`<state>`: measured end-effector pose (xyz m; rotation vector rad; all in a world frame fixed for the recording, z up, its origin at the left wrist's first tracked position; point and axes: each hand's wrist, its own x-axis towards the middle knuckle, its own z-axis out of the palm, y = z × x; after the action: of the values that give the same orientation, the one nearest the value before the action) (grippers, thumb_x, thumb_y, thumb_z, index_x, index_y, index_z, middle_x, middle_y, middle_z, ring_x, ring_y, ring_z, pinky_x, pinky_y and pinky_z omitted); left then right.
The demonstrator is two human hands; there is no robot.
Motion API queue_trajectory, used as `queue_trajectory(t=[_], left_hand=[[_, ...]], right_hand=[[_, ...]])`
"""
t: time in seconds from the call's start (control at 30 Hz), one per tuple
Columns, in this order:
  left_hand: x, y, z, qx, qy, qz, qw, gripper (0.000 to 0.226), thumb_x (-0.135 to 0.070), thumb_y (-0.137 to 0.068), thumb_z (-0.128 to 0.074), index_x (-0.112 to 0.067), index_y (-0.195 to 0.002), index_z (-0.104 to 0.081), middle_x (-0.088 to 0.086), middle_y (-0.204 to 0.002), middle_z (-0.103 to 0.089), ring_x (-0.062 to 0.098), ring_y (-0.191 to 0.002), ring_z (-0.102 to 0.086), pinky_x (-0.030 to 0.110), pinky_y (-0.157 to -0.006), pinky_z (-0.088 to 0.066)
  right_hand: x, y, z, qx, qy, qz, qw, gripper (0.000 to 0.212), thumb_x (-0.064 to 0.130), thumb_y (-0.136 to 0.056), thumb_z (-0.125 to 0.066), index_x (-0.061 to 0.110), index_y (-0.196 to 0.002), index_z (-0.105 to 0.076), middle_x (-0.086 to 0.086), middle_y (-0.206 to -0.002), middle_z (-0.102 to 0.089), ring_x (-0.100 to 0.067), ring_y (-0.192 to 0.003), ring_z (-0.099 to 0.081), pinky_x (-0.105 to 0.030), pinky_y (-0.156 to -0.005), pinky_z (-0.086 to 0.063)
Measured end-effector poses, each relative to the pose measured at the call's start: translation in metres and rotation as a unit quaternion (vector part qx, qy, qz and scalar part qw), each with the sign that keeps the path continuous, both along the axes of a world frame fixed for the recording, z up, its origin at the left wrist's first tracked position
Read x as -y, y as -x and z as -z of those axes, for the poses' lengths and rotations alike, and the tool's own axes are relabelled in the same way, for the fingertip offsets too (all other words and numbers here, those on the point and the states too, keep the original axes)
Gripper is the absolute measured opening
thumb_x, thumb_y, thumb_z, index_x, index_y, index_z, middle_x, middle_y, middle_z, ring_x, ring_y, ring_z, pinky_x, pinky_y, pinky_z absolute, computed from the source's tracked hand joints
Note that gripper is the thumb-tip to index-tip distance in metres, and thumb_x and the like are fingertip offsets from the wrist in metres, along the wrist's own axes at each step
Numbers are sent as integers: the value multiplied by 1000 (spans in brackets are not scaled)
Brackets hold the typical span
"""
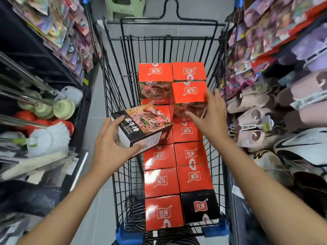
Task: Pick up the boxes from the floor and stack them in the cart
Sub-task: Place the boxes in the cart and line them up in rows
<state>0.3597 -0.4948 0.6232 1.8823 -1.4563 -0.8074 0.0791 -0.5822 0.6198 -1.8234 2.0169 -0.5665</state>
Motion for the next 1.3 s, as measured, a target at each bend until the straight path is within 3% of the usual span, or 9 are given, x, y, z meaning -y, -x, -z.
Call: queue_trajectory(t=[0.1, 0.2, 0.33, 0.47, 0.63, 0.77, 0.93, 1.13, 1.3], left_hand=[[-6, 7, -9, -5, 42, -4, 999, 92, -65, -52, -72, -34, -135, -46, -23, -137, -33, -1, -133, -33, 44, -105, -43], [-13, 14, -22, -1, 104, 16, 994, 92, -64, -57, -72, -24, -136, -46, -41, -133, -21, -16, -130, -24, 35, -104, -41], [-26, 19, -29, 3, 157, 31, 987, 90, -60, -63, -74, -20, -138, -43, -18, -146, -25, -2, -138, -25, 38, -107, -40], [-32, 11, -30, -52, 87, 55, 993, 102, -70, -61, -72, -32, -144, -27, 0, -154, -24, 16, -143, -25, 51, -110, -35], [-12, -12, -53, -134, 52, 62, 988, 99, -83, -62, -59, -39, -144, -23, -9, -141, -43, 6, -133, -39, 43, -114, -30], [37, -24, -84, -87, -35, 133, 987, 111, -81, -47, -69, -41, -142, -29, -7, -141, -45, 9, -131, -40, 37, -111, -30], [86, -19, -116, -80, -108, 266, 954, 116, -52, -46, -86, -42, -145, -28, -13, -130, -50, 8, -121, -49, 32, -107, -37], [103, -14, -105, 144, -68, 344, 925, 94, -50, -51, -89, -31, -134, -49, -13, -110, -51, 7, -105, -50, 20, -84, -41], [103, -11, -75, 115, -5, 277, 954, 98, -60, -48, -82, -25, -133, -49, -12, -108, -44, 2, -101, -44, 22, -89, -40]], right_hand=[[-41, -45, -22, 237, -55, 184, 952, 87, 61, -76, -69, 14, -142, -37, -6, -142, -45, -22, -132, -40, -39, -111, -33], [-54, -75, -42, 499, -314, 215, 778, 62, 64, -76, -66, 23, -120, -51, -7, -121, -59, -24, -105, -61, -36, -82, -52], [-60, -87, -53, 614, -377, 191, 667, 45, 45, -83, -67, 16, -114, -53, -21, -119, -58, -39, -110, -60, -48, -96, -50], [-64, -80, -61, 628, -314, 160, 694, 19, 30, -86, -67, 17, -99, -60, -10, -101, -66, -31, -97, -65, -44, -88, -55], [-58, -67, -70, 585, -248, 108, 765, 59, 27, -73, -81, 0, -119, -57, -15, -107, -71, -33, -93, -70, -52, -84, -56], [-47, -60, -83, 495, -213, 17, 842, 66, 25, -62, -88, 11, -115, -50, -11, -112, -69, -29, -98, -69, -53, -83, -56], [-27, -62, -94, 328, -198, -120, 916, 84, 27, -64, -89, 22, -132, -41, 4, -114, -66, -11, -102, -66, -29, -88, -53], [-12, -62, -81, 231, -178, -202, 935, 103, 38, -58, -91, 29, -141, -32, 8, -134, -53, -10, -121, -53, -36, -106, -44], [13, -32, -78, 200, -149, -140, 958, 118, 62, -48, -84, 35, -148, -27, 8, -141, -38, -5, -129, -37, -26, -109, -28]])
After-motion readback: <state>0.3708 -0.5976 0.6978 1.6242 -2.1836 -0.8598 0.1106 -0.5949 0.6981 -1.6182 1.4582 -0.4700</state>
